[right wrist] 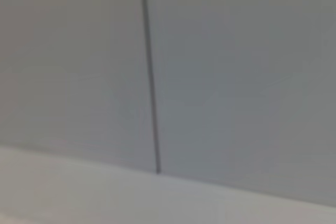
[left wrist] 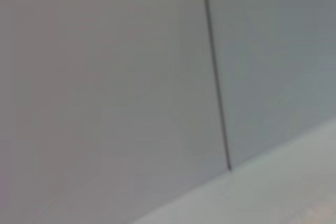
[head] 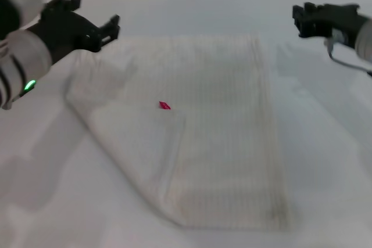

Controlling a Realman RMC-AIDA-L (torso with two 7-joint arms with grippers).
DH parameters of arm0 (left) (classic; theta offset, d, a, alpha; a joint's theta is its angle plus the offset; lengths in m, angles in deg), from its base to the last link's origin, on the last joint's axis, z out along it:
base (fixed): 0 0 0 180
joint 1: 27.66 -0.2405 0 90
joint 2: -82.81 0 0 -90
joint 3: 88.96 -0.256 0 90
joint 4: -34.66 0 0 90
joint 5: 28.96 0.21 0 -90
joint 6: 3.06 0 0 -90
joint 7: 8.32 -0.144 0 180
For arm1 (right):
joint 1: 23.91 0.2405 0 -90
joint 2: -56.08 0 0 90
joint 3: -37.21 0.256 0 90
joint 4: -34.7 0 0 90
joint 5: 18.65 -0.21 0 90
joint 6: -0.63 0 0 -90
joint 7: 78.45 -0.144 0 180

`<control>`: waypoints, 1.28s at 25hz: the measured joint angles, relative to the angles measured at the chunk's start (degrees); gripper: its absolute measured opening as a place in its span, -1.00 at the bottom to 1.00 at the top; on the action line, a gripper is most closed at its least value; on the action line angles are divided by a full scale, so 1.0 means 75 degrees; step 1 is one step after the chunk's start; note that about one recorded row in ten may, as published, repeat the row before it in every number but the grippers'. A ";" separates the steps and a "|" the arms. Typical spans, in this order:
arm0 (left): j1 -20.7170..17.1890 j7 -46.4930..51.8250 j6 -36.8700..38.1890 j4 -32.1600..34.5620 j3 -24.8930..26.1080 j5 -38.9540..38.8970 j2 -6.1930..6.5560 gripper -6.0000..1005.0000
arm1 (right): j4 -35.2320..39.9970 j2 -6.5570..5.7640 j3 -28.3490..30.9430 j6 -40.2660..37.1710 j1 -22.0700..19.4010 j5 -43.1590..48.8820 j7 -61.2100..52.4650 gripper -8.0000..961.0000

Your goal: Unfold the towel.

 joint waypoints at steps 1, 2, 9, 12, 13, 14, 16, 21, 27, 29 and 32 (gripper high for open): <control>0.0017 -0.0067 -0.0118 -0.0054 0.0031 -0.0006 -0.0033 0.56 | 0.0000 0.0000 0.0000 0.0000 0.0000 0.0000 0.0000 -0.58; 0.0080 -0.0400 -0.0743 -0.0343 0.0182 -0.0032 -0.0207 0.56 | -0.0018 -0.0017 0.0292 -0.0629 0.0373 0.0002 -0.0050 -0.62; 0.0481 -0.3308 -0.4155 -0.1291 0.1731 -0.1647 -0.1350 0.56 | -0.1341 -0.0025 0.1999 -0.3481 0.2632 0.0158 -0.0120 -0.87; 0.0739 -0.3631 -0.4783 -0.1303 0.1922 -0.2342 -0.1286 0.56 | -0.2134 -0.0057 0.2520 -0.4013 0.3426 0.0341 -0.0120 -0.97; 0.0812 -0.3683 -0.4923 -0.1257 0.1979 -0.2379 -0.1291 0.56 | -0.2432 -0.0070 0.2671 -0.4165 0.3680 0.0420 -0.0099 -0.98; 0.0887 -0.3763 -0.5089 -0.1185 0.2028 -0.2398 -0.1306 0.56 | -0.2721 -0.0092 0.2790 -0.4323 0.3947 0.0493 -0.0079 -0.98; 0.0974 -0.3863 -0.5220 -0.1038 0.2033 -0.2386 -0.1335 0.56 | -0.3294 -0.0159 0.2946 -0.4561 0.4442 0.0575 -0.0067 -0.99; 0.1047 -0.3955 -0.4909 -0.0526 0.1591 -0.2394 -0.1363 0.54 | -0.4478 -0.0256 0.2964 -0.4595 0.5318 0.0681 -0.0061 -0.99; 0.1266 -0.3971 -0.4455 0.0233 0.1155 -0.2427 -0.1390 0.52 | -0.5943 -0.0096 0.2899 -0.4091 0.6078 0.1117 -0.0044 -0.98; 0.1330 -0.3966 -0.4385 0.0364 0.1076 -0.2452 -0.1395 0.52 | -0.6247 -0.0059 0.2848 -0.3963 0.6203 0.1166 -0.0038 -0.98; 0.1404 -0.3950 -0.4254 0.0466 0.0880 -0.2459 -0.1398 0.51 | -0.6612 -0.0051 0.2782 -0.3768 0.6297 0.1172 -0.0028 -0.98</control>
